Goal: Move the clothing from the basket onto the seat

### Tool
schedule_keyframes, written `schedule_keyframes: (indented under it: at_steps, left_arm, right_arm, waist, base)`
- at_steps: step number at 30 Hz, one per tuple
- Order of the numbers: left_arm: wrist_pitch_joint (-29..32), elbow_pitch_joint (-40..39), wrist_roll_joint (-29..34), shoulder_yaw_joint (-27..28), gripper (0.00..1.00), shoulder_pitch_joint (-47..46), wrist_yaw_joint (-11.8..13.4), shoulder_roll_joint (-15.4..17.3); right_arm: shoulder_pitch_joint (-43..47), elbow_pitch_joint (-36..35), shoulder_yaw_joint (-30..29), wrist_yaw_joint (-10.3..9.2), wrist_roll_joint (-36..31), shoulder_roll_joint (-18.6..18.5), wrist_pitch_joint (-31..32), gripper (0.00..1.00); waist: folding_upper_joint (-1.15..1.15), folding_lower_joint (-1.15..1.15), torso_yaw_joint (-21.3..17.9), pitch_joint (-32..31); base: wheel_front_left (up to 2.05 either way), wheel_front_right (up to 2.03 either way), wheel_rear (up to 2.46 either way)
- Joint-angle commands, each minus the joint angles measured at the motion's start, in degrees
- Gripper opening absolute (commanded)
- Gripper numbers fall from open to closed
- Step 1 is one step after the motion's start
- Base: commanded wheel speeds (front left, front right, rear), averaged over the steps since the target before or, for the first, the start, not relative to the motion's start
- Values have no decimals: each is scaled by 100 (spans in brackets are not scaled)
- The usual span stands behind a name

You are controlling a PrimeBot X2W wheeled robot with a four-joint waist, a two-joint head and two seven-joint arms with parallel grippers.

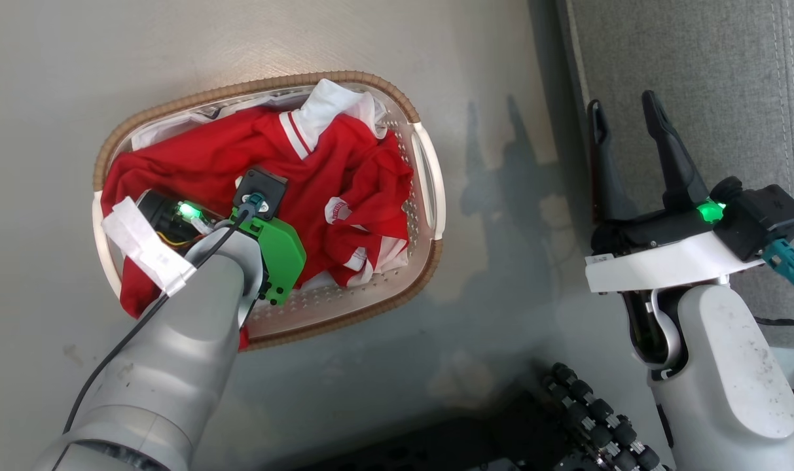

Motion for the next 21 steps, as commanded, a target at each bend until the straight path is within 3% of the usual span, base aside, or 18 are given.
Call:
schedule_keyframes:
  at_steps: [1,12,21]
  left_arm:
    - [-67,-23,-76,-20,0,-29,-10,22]
    - [-328,-746,-444,-317,0,305,-107,-17]
    - [-349,-1828,-700,-762,0,719,-150,-18]
  right_arm:
    - [-84,22,8,-2,16,-18,-12,100]
    - [4,201,-239,-2,-213,-22,-12,100]
    - [290,405,-443,-2,-506,-23,-13,100]
  waist:
    - [0,0,-1,-22]
    - [0,0,373,-525]
    - [0,0,881,-1605]
  base:
    - [0,0,0]
    - [0,0,0]
    - [0,0,0]
